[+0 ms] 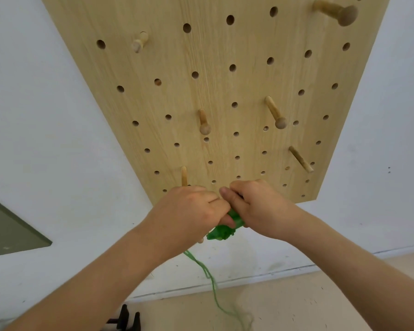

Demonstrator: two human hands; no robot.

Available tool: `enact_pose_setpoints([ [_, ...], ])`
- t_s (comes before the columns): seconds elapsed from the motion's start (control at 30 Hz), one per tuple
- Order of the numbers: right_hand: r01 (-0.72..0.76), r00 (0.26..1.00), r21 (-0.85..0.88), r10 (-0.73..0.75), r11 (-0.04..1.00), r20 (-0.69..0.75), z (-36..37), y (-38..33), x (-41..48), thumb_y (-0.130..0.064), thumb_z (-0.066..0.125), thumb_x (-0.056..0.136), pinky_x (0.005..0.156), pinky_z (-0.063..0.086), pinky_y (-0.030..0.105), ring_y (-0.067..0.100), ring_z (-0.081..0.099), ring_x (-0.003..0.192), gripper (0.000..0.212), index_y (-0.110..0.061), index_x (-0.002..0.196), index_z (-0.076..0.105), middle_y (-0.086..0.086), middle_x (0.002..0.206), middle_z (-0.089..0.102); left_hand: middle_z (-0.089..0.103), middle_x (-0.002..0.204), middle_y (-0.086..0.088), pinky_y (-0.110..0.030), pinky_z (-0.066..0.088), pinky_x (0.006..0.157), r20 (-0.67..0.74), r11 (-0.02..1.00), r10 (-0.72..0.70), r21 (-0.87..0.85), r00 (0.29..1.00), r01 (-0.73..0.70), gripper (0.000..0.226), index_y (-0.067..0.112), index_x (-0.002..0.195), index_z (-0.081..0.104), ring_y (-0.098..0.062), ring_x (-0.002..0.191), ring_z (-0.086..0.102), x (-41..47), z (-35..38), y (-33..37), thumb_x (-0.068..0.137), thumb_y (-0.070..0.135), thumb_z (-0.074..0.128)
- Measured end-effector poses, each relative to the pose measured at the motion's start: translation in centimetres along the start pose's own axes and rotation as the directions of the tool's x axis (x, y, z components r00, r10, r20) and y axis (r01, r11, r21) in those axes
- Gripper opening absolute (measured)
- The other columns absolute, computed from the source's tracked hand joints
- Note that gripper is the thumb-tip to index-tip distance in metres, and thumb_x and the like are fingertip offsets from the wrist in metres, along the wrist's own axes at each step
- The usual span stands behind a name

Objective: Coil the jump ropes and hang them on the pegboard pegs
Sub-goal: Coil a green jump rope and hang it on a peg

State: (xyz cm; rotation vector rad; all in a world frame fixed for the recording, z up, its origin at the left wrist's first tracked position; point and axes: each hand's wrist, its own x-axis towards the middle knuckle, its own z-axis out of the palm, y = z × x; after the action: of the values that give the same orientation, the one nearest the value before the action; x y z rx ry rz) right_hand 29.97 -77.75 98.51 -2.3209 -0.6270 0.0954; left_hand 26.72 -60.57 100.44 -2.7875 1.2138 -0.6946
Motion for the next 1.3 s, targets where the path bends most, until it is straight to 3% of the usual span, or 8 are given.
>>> enact_pose_setpoints([
  [0.13, 0.012, 0.997, 0.074, -0.017, 0.997, 0.077, -0.8, -0.5, -0.2, -0.043, 0.033, 0.102, 0.066, 0.054, 0.046, 0.027, 0.063, 0.06, 0.051, -0.009, 0.073, 0.057, 0.014, 0.069, 0.064, 0.059, 0.061, 0.003, -0.027, 0.043, 0.044, -0.055, 0.997, 0.075, 0.013, 0.996, -0.074, 0.041, 0.014, 0.068, 0.064, -0.015, 0.052, 0.05, 0.1, -0.3, -0.3, 0.097, 0.039, 0.047],
  [0.23, 0.025, 0.996, 0.161, -0.039, 0.987, 0.083, -1.2, -0.8, -0.5, -0.048, 0.031, 0.1, 0.062, 0.054, 0.043, 0.016, 0.061, 0.052, 0.055, -0.012, 0.067, 0.057, 0.008, 0.061, 0.062, 0.058, 0.055, 0.009, -0.02, 0.038, 0.047, 0.014, 0.971, -0.058, -0.231, 0.998, 0.059, 0.033, 0.019, 0.07, 0.071, -0.005, 0.049, 0.047, 0.7, -1.1, -0.4, 0.086, 0.043, 0.056],
  [0.33, 0.052, 0.995, 0.219, -0.068, 0.974, 0.069, -1.4, -1.1, -0.8, -0.052, 0.034, 0.096, 0.055, 0.049, 0.032, 0.012, 0.058, 0.05, 0.054, -0.015, 0.065, 0.059, 0.006, 0.058, 0.061, 0.055, 0.048, 0.004, -0.015, 0.031, 0.047, 0.275, 0.589, -0.339, -0.683, 0.9, 0.431, 0.022, 0.019, 0.074, 0.076, -0.004, 0.044, 0.041, 1.2, -1.9, -0.7, 0.071, 0.041, 0.07],
  [0.43, 0.085, 0.995, 0.246, -0.093, 0.965, 0.021, -1.1, -0.9, -0.6, -0.052, 0.043, 0.093, 0.051, 0.04, 0.033, 0.013, 0.046, 0.05, 0.053, -0.009, 0.068, 0.062, 0.014, 0.061, 0.058, 0.059, 0.047, 0.007, -0.013, 0.037, 0.048, 0.403, 0.373, -0.379, -0.758, 0.833, 0.536, 0.011, 0.022, 0.07, 0.073, -0.002, 0.046, 0.047, 1.3, -1.8, -0.9, 0.067, 0.033, 0.071],
  [0.6, 0.094, 0.989, 0.469, -0.03, 0.878, -0.142, -0.3, -0.7, -0.7, -0.034, 0.055, 0.094, 0.046, 0.03, 0.022, 0.006, 0.034, 0.044, 0.043, -0.012, 0.058, 0.051, -0.008, 0.049, 0.04, 0.063, 0.054, 0.0, -0.019, 0.042, 0.047, 0.444, 0.108, -0.459, -0.831, 0.769, 0.545, 0.016, 0.013, 0.07, 0.074, -0.009, 0.047, 0.051, 0.7, -0.5, -1.8, 0.066, 0.028, 0.073],
  [0.97, -0.068, 0.996, 0.898, 0.075, 0.435, 0.039, 0.7, 0.2, -0.9, -0.018, 0.069, 0.075, 0.046, 0.043, 0.022, 0.02, 0.053, 0.051, 0.023, -0.002, 0.092, 0.068, 0.015, 0.071, 0.06, 0.049, 0.054, 0.0, -0.018, 0.032, 0.044, 0.57, -0.487, -0.609, -0.818, 0.552, 0.307, 0.037, 0.013, 0.07, 0.064, -0.007, 0.046, 0.041, 0.1, 3.5, 1.0, 0.098, 0.008, 0.042],
  [1.2, -0.043, 0.926, 0.995, 0.377, 0.089, 0.006, 2.2, 0.3, 0.1, -0.01, 0.061, 0.088, 0.045, 0.044, 0.017, 0.017, 0.054, 0.052, 0.011, -0.001, 0.094, 0.061, 0.011, 0.078, 0.062, 0.051, 0.055, -0.003, -0.02, 0.036, 0.048, 0.39, -0.301, -0.891, -0.89, 0.231, 0.344, 0.009, 0.018, 0.084, 0.065, -0.008, 0.048, 0.042, -1.0, 5.7, 4.0, 0.088, 0.026, 0.066],
  [1.3, -0.043, 0.904, 0.996, 0.422, -0.075, 0.071, 2.5, 0.1, 0.4, -0.008, 0.058, 0.092, 0.042, 0.043, 0.015, 0.014, 0.053, 0.051, 0.008, 0.0, 0.092, 0.059, 0.009, 0.074, 0.062, 0.06, 0.055, -0.001, -0.017, 0.042, 0.051, 0.187, -0.008, -0.941, -0.846, 0.283, 0.532, 0.005, 0.031, 0.079, 0.07, -0.01, 0.052, 0.051, -1.6, 6.4, 4.5, 0.082, 0.028, 0.073],
])
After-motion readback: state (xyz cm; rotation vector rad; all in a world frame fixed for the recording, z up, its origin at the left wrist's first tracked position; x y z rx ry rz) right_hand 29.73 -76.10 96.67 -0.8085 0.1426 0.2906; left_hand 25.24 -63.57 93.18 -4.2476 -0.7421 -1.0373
